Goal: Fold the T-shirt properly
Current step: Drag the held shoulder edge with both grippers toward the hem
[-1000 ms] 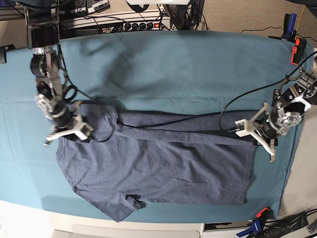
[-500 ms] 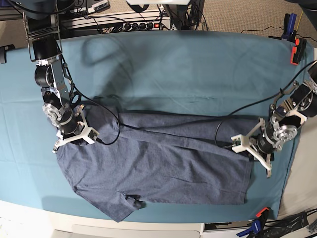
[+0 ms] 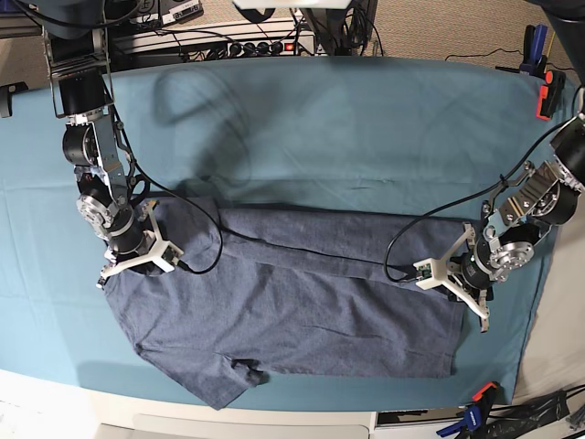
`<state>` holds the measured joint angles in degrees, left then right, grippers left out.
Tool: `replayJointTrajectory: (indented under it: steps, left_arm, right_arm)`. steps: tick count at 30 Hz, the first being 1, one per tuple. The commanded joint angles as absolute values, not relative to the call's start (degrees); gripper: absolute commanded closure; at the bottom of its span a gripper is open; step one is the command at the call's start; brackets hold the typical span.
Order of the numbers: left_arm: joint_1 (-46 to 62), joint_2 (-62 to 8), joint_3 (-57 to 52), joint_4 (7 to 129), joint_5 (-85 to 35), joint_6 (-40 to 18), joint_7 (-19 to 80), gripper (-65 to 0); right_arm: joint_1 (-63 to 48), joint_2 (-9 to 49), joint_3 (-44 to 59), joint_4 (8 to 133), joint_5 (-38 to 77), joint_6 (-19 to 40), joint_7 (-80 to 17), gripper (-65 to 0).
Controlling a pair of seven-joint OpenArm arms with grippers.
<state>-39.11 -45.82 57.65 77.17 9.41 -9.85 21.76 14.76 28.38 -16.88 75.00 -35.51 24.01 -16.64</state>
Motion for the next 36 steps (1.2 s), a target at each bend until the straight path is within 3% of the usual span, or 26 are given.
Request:
replayJointTrajectory:
  steps: [1, 15, 19, 22, 27, 36]
  left_arm:
    - [-40.97, -46.57, 56.82, 77.6, 10.22, -8.8, 21.43, 0.0]
    - [-40.95, -46.52, 56.82, 77.62, 10.5, -8.75, 23.57, 0.0]
    - [-40.93, -46.52, 56.82, 77.62, 10.5, -8.75, 24.53, -19.6]
    - [-40.8, -46.52, 56.82, 77.62, 10.5, -6.83, 25.43, -27.1]
    - [-40.8, -46.54, 56.82, 77.62, 12.05, -3.44, 27.77, -27.3]
    - [-40.69, -46.81, 56.82, 81.1, 6.79, -6.31, 34.2, -27.3]
  right_arm:
    - [16.36, 29.23, -16.34, 75.88, -35.97, 22.87, -16.14, 0.0]
    - [16.29, 29.19, -16.34, 75.64, -37.5, 22.76, -18.02, 0.0]
    - [16.27, 29.19, -16.34, 75.64, -37.28, 20.12, -18.55, -21.3]
    - [16.21, 29.21, -16.34, 75.64, -37.3, 15.0, -21.17, -21.9]
    - [16.21, 29.45, -16.34, 75.75, -37.32, 7.4, -28.08, -21.9]
    - [13.47, 34.11, -16.34, 86.8, -37.26, 8.12, -36.71, -21.9]
